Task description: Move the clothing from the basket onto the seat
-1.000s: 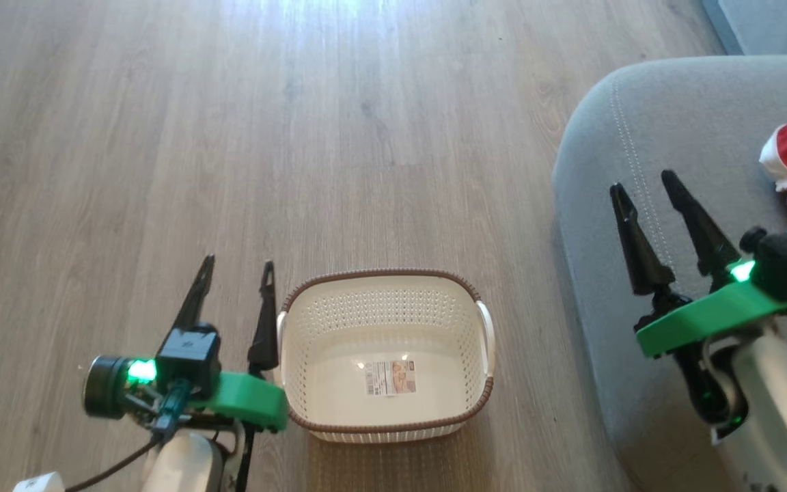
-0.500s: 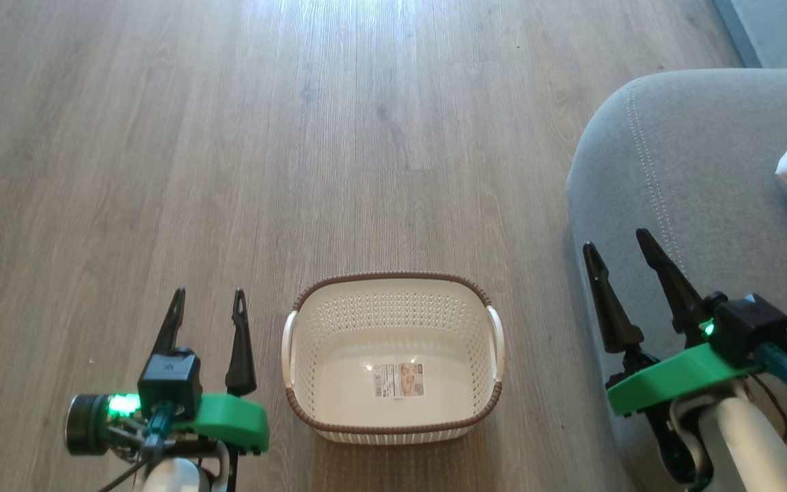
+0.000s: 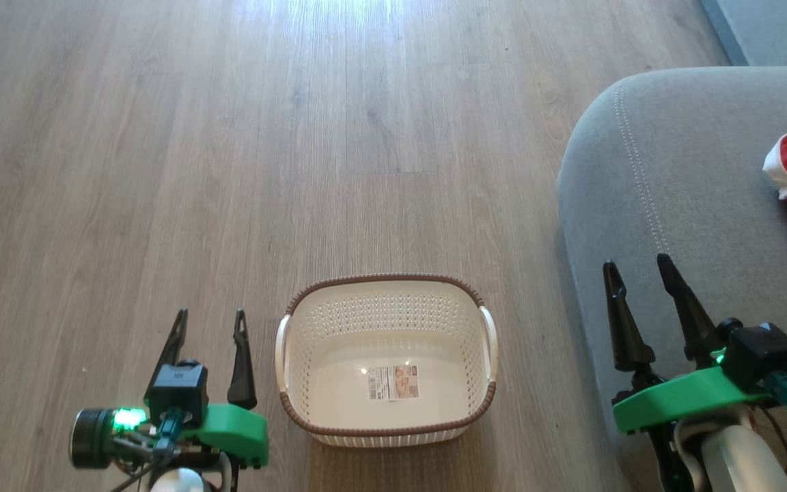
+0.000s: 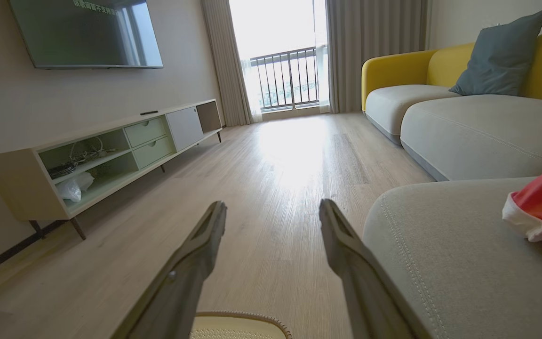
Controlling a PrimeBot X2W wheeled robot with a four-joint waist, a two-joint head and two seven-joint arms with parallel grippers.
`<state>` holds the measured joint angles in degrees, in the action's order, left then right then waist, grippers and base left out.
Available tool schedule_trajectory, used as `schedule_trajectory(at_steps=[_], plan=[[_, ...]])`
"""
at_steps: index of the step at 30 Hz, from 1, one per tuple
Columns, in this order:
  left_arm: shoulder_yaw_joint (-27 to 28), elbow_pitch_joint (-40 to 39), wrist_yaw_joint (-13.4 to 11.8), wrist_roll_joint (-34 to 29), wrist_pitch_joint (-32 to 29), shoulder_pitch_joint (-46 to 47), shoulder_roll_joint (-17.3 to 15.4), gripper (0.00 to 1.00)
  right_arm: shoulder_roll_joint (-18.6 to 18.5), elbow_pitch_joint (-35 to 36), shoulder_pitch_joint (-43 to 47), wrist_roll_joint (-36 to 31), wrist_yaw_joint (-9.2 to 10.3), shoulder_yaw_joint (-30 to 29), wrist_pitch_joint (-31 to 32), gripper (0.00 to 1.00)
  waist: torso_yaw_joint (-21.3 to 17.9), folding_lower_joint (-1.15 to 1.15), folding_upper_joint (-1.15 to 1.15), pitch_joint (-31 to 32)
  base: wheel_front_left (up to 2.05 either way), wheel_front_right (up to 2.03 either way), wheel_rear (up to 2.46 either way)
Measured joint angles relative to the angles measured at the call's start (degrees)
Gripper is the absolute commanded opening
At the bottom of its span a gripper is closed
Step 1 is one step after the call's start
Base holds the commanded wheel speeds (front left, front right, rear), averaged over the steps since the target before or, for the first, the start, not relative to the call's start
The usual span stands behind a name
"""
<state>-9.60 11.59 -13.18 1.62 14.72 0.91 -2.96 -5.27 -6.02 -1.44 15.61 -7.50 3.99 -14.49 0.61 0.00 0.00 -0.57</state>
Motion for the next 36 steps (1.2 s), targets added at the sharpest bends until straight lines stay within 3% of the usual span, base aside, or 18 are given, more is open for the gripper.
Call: schedule_trajectory(at_steps=[5,24,36], plan=[[-0.32,-3.2,1.44,-0.01,-0.01,-0.05,0.0,1.0,0.27,0.16,0.01,-0.02,0.0,-0.16,0.0,1.0,-0.48,0.0,0.0,-0.15,0.0,0.0,0.0],[-0.52,-3.8,5.44,1.91,-0.01,-1.25,0.01,1.0,0.31,-0.26,0.04,-0.48,0.0,-0.16,0.0,1.0,-0.7,0.0,0.0,0.14,0.0,0.0,0.0],[0.38,-3.91,6.45,4.2,-0.01,-1.25,0.01,1.0,0.4,-1.24,0.04,-0.48,0.0,-0.52,0.0,1.0,-0.86,0.0,0.0,-0.19,0.0,0.0,0.0]])
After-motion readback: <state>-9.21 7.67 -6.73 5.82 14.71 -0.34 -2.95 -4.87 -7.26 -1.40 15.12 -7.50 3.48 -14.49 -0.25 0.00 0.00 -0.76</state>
